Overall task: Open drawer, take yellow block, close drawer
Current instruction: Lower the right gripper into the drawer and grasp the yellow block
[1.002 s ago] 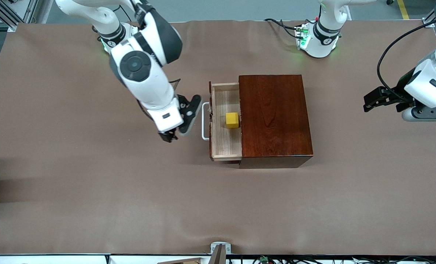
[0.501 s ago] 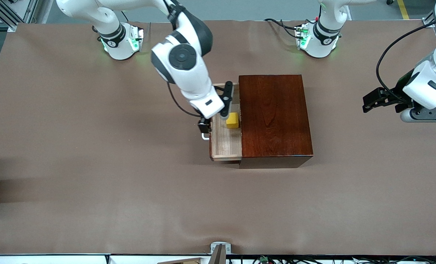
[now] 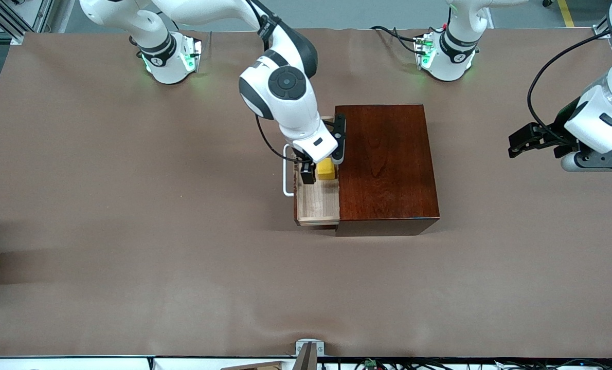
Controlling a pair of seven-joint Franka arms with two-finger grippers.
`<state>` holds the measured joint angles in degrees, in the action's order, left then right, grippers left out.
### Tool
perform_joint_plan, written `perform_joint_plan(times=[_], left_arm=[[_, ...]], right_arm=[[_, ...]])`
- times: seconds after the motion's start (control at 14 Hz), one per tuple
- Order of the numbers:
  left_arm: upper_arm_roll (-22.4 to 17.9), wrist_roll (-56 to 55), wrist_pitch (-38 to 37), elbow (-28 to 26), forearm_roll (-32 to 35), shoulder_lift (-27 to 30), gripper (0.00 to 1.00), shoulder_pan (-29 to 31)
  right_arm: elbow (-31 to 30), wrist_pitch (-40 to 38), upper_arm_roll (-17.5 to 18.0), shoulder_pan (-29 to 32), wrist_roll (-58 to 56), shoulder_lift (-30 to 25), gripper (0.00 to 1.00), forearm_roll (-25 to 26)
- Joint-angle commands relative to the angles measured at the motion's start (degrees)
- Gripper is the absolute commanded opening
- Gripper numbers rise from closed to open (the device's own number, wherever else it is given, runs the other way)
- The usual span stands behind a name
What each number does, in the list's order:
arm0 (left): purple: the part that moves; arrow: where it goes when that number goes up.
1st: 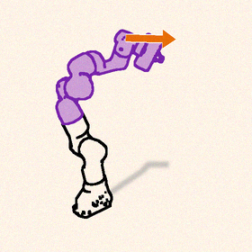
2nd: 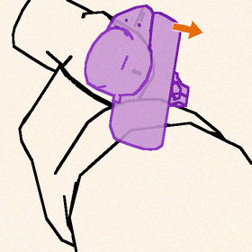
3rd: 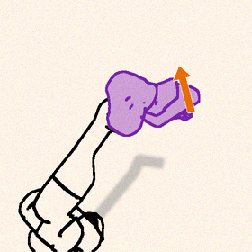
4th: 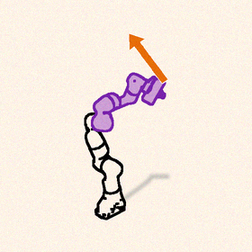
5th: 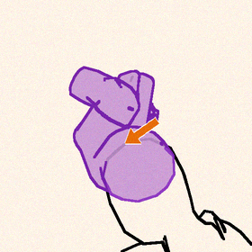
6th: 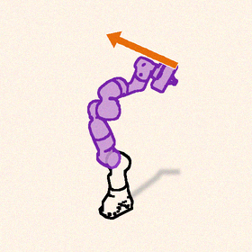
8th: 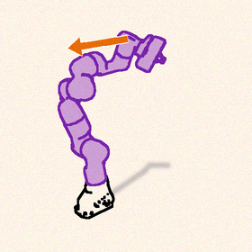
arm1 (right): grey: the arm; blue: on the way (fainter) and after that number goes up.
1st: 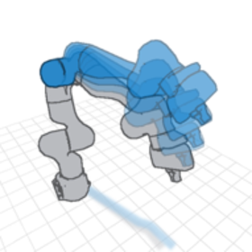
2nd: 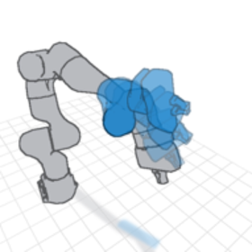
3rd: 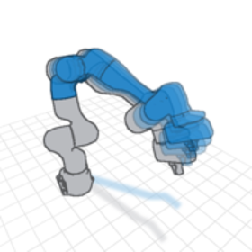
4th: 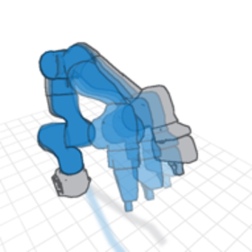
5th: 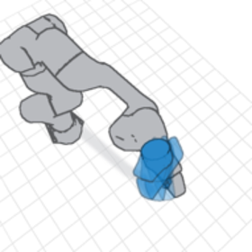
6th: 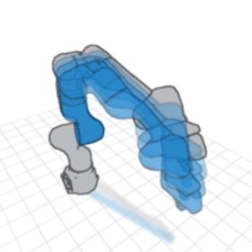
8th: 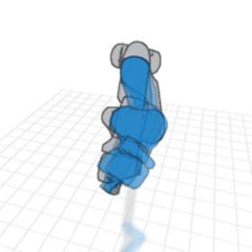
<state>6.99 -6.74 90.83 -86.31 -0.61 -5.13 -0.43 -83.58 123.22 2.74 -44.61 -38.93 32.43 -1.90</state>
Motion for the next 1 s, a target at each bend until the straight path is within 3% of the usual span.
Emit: perform_joint_plan(times=[0.0, 0.79, 0.86, 0.93], left_arm=[[0.3, 0.1, 0.7, -0.5, 1.0, 0.3, 1.0, 0.0], [0.3, 0.0, 0.9, -0.5, 1.0, -0.3, 1.0, -0.1], [0.3, 0.0, 1.0, -0.5, 1.0, -0.3, 1.0, -0.1], [0.3, 0.0, 1.0, -0.5, 1.0, -0.4, 1.0, -0.1]], right_arm=[[1.7, 0.7, -0.7, -1.8, 3.0, 2.2, 1.0, 2.9], [1.7, 5.4, -0.8, -2.9, 4.1, 5.3, 1.0, 4.3], [1.7, 6.1, -0.8, -2.9, 4.1, 5.6, 0.95, 4.6], [1.7, 6.3, -0.8, -2.9, 4.6, 5.8, 0.3, 4.7]])
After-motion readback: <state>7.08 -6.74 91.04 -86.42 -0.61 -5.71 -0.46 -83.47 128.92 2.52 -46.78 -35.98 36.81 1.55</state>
